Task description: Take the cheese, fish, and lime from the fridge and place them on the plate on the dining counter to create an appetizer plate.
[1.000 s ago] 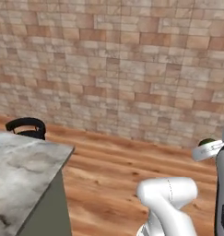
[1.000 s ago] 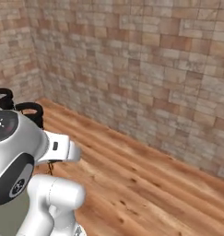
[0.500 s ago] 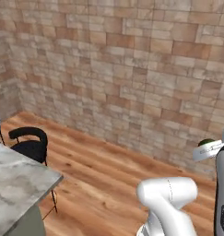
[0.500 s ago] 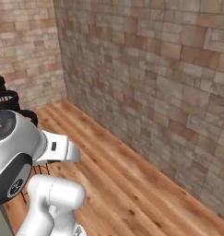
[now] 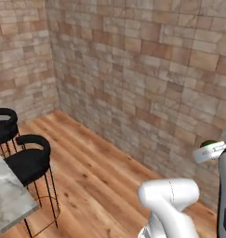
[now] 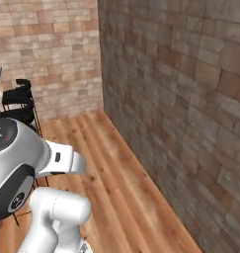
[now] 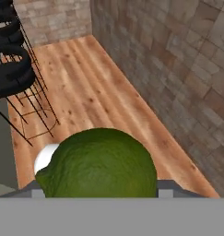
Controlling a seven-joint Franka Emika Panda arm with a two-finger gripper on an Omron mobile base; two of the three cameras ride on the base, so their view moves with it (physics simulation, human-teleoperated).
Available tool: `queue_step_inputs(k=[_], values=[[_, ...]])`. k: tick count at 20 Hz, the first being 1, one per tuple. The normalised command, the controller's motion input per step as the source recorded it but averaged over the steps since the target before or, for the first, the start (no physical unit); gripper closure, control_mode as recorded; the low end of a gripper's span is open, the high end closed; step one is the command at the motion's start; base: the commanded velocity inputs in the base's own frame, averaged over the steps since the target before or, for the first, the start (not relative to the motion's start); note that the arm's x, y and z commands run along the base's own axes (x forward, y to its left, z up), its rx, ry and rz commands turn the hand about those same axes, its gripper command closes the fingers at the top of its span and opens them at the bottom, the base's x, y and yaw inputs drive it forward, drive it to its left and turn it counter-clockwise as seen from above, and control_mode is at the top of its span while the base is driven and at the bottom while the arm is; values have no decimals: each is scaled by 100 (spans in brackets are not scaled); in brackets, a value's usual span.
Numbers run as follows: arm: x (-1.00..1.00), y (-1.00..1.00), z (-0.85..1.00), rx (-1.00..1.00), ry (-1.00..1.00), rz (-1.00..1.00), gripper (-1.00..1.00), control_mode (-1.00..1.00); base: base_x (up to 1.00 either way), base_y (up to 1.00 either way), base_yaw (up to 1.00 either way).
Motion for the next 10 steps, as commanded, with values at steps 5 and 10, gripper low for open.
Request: queue_step_inputs(k=[5,10], values=[[0,0,0,0,0,0,100,100,100,-24,50],[0,0,0,0,0,0,100,100,100,-2,45]])
